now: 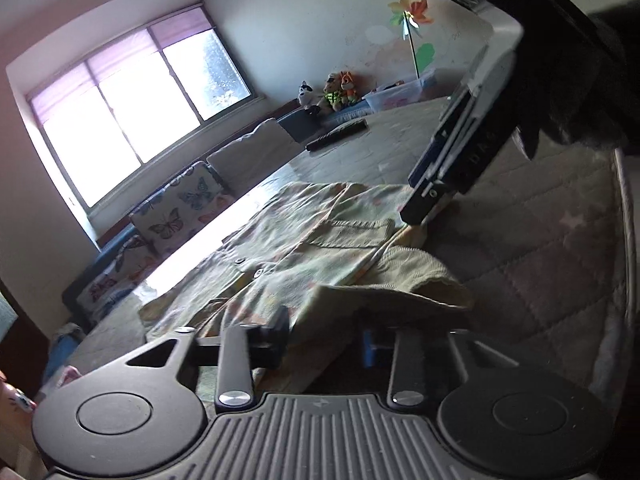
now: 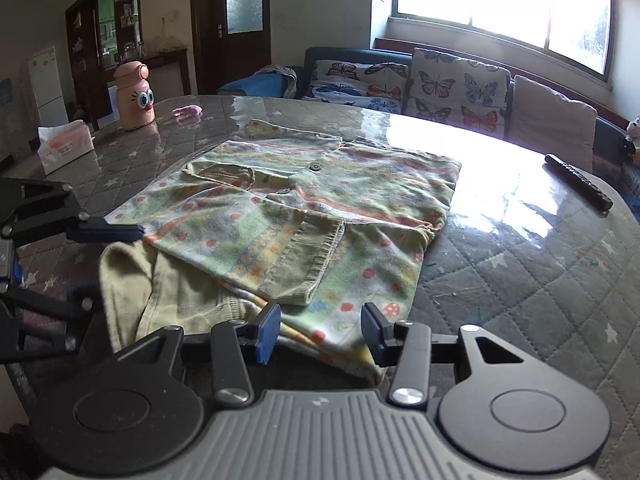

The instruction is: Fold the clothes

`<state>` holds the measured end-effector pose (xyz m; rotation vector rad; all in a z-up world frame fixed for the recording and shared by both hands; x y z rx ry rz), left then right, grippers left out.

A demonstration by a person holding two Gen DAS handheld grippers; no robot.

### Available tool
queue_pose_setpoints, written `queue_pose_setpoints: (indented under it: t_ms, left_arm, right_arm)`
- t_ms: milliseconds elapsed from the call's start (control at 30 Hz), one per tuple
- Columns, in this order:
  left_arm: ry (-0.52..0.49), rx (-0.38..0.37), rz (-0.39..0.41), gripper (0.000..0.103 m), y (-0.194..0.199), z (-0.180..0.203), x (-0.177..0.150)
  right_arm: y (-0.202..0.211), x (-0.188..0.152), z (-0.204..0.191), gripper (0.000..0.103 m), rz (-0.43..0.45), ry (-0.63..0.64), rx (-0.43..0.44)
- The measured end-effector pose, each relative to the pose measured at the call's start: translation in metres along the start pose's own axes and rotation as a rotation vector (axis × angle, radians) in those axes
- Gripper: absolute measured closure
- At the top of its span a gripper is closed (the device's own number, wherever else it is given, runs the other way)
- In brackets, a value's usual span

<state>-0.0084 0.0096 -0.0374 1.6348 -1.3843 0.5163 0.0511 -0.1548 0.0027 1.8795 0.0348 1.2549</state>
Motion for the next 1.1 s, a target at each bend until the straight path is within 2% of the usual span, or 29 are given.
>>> queue_pose_setpoints:
  t_ms: [33, 100, 200, 333, 433, 533, 567, 600, 633, 667, 767, 833, 933, 1100]
  left_arm:
    - [0.035, -0.007, -0.008, 0.084, -0.002, -0.005, 0.003]
    - [0.112, -0.012, -0.026, 0.089, -0.007, -0.02, 0.01]
    - [0.204, -0.014, -0.042, 0.091, -0.014, -0.039, 0.02]
    - [0.248, -0.026, -0.054, 0.091, -0.024, -0.052, 0.03]
    - [0.257, -0.032, -0.061, 0.091, -0.029, -0.055, 0.034]
    - [0.259, -0.034, -0.063, 0.091, -0.028, -0.055, 0.035]
    - [0.261, -0.036, -0.066, 0.091, -0.027, -0.056, 0.034]
    - [0.263, -0.036, -0.07, 0.088, -0.027, -0.056, 0.033]
    - [0.262, -0.035, -0.076, 0.086, -0.025, -0.057, 0.032]
    - [0.259, -0.03, -0.079, 0.085, -0.023, -0.057, 0.03]
    - [0.231, -0.004, -0.065, 0.072, -0.012, -0.057, 0.024]
    - [0.207, 0.022, -0.06, 0.051, -0.004, -0.057, 0.018]
    - [0.173, 0.051, -0.074, 0.048, 0.002, -0.055, 0.007]
    - [0.045, 0.149, -0.094, 0.046, -0.003, -0.047, -0.013]
  right_arm:
    - [0.002, 0.0, -0.001, 0.057, 0.001, 0.009, 0.003]
    - [0.006, -0.001, -0.007, 0.057, 0.003, 0.045, 0.013]
    - [0.009, -0.001, -0.018, 0.054, 0.005, 0.107, 0.035]
    - [0.002, 0.001, -0.035, 0.049, 0.02, 0.209, 0.056]
    - [-0.008, 0.006, -0.045, 0.049, 0.046, 0.267, 0.07]
    - [-0.022, 0.014, -0.047, 0.054, 0.048, 0.255, 0.101]
    - [-0.027, 0.016, -0.047, 0.06, 0.046, 0.244, 0.114]
    - [-0.031, 0.017, -0.045, 0.066, 0.041, 0.225, 0.124]
    - [-0.034, 0.019, -0.043, 0.078, 0.036, 0.204, 0.134]
    - [-0.035, 0.021, -0.041, 0.081, 0.038, 0.176, 0.141]
    - [-0.032, 0.03, -0.033, 0.086, 0.054, 0.097, 0.159]
    - [-0.028, 0.036, -0.03, 0.087, 0.073, 0.078, 0.163]
    - [-0.023, 0.045, -0.028, 0.088, 0.098, 0.067, 0.161]
    - [-0.017, 0.051, -0.027, 0.09, 0.128, 0.066, 0.149]
Point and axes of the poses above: each gripper's, at about its wrist camera, not at the fingertips, and y roughly against the way its jaws point, z to its right, x to its top, the point moved 4 cm from there along -y, roughly the way its jaws point, and after that the axes turned 12 degrees about x, right-handed, at the moved point
